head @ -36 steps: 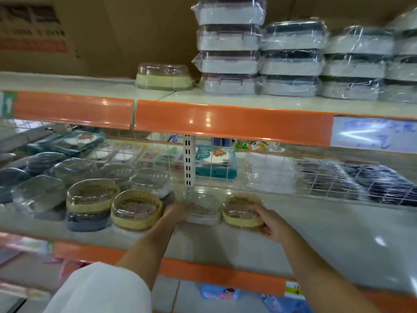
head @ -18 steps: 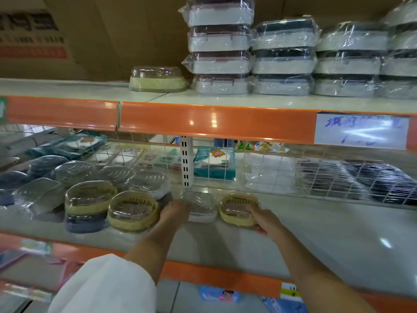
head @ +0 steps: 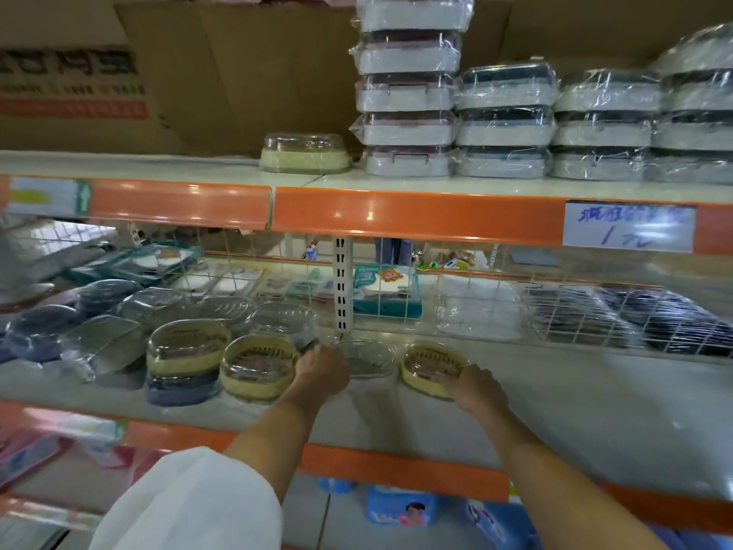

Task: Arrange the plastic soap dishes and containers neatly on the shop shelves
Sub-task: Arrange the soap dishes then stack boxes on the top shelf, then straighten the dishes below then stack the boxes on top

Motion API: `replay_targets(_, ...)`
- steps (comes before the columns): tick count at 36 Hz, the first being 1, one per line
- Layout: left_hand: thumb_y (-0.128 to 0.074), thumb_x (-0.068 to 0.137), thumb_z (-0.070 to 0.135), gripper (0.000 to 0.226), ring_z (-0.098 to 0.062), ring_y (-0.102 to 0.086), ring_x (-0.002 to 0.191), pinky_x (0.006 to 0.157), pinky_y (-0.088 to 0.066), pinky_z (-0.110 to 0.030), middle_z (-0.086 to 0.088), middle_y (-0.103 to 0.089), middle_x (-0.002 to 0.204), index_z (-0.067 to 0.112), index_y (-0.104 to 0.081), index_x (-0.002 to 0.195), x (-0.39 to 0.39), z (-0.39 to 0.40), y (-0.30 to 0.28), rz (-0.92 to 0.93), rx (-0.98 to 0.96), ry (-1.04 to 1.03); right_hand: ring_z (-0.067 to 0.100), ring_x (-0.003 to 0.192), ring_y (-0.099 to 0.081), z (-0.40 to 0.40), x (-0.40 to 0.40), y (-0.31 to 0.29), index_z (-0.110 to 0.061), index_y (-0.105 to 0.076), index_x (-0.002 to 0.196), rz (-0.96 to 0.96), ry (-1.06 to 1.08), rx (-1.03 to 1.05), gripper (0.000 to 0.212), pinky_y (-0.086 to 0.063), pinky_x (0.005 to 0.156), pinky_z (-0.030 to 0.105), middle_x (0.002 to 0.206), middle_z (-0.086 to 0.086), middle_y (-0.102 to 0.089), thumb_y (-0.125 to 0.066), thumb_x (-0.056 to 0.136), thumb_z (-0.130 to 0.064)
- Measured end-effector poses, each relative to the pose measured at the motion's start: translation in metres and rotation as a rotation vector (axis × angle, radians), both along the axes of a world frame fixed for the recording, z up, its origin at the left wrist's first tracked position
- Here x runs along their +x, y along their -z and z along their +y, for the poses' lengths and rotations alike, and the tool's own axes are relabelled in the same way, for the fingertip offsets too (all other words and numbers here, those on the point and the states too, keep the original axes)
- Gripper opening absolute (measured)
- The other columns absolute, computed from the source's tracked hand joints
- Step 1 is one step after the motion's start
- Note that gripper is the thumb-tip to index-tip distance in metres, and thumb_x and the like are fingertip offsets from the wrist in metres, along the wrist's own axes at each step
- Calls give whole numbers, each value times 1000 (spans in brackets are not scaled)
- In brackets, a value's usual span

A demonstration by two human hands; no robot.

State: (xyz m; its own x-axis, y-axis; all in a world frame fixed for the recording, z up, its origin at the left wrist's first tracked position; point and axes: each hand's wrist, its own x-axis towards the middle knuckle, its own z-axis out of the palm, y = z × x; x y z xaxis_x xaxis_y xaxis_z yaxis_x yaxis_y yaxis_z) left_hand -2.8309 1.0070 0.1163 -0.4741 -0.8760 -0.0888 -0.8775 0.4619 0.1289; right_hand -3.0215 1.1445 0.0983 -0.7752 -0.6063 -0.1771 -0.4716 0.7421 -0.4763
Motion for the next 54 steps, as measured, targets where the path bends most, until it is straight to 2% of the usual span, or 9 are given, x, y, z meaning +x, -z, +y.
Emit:
replay_targets(5, -47, 92, 13, 36, -30, -58, 113, 90, -50, -33, -18, -55, 124, -2, -51, 125, 18, 7, -4, -33, -7, 169, 31, 117, -57, 9, 32, -4, -11, -55, 130, 48, -183, -10, 48, -46, 91, 31, 128, 15, -59, -58, 90, -37)
replay_targets(10, -50, 94, 26, 40, -30, -55, 117, 89, -45, -36, -12, -57, 124, 8, -44, 129, 49, 15, -11, -57, 41, 366, 20, 98, -55, 21, 73, -18, -6, -54, 114, 22, -416, 74, 30, -33, 71, 22, 113, 13, -59, -57, 95, -29)
replay_targets(17, -54, 94, 22, 41, -30, -51, 122, 99, -43, -36, -14, -53, 134, 5, -51, 131, 113, 25, -29, -56, 111, 354, 27, 108, -57, 25, 147, -44, -4, -55, 119, 85, -539, 189, 43, -45, 89, 34, 121, 13, -59, -56, 94, -39)
replay_targets(23, -43, 99, 33, 42, -25, -48, 124, 100, -38, -33, -9, -46, 142, 10, -47, 134, 182, 20, -61, -142, 29, 358, 26, 107, -58, 12, 219, -79, -6, -58, 118, 171, -681, 152, 42, -46, 89, 33, 120, 12, -61, -53, 95, -40)
replay_targets(32, -47, 92, 40, 37, -30, -60, 95, 79, -50, -34, -11, -66, 108, 9, -62, 106, 273, 11, -130, -69, -93, 284, 32, 106, -58, -9, 310, -145, -5, -58, 110, 287, -846, 18, 37, -48, 87, 41, 112, 14, -62, -54, 96, -39)
replay_targets(38, -54, 95, 33, 31, -25, -58, 106, 87, -46, -34, -9, -62, 112, 8, -61, 112, 309, 15, -193, 29, -147, 248, 19, 93, -55, -18, 342, -197, -13, -58, 108, 385, -913, -109, 34, -44, 76, 29, 108, 3, -61, -55, 94, -44)
replay_targets(44, -56, 93, 34, 27, -25, -58, 92, 74, -43, -30, -6, -61, 95, 9, -64, 97, 315, 8, -256, 129, -271, 222, 21, 93, -54, -11, 340, -259, -6, -59, 112, 515, -918, -180, 37, -41, 75, 29, 109, 8, -61, -54, 97, -39)
replay_targets(48, -54, 95, 37, 35, -27, -59, 100, 82, -45, -32, -11, -66, 106, 6, -66, 107, 303, 14, -291, 196, -344, 220, 23, 95, -55, -6, 320, -294, -8, -58, 110, 572, -828, -239, 39, -43, 78, 31, 100, 5, -58, -53, 95, -44)
replay_targets(54, -55, 94, 36, 34, -22, -67, 84, 68, -50, -28, -12, -69, 101, 5, -67, 104, 266, 13, -316, 285, -333, 254, 22, 91, -57, 1, 270, -328, -10, -58, 103, 599, -710, -284, 37, -48, 82, 34, 99, 5, -60, -51, 96, -46)
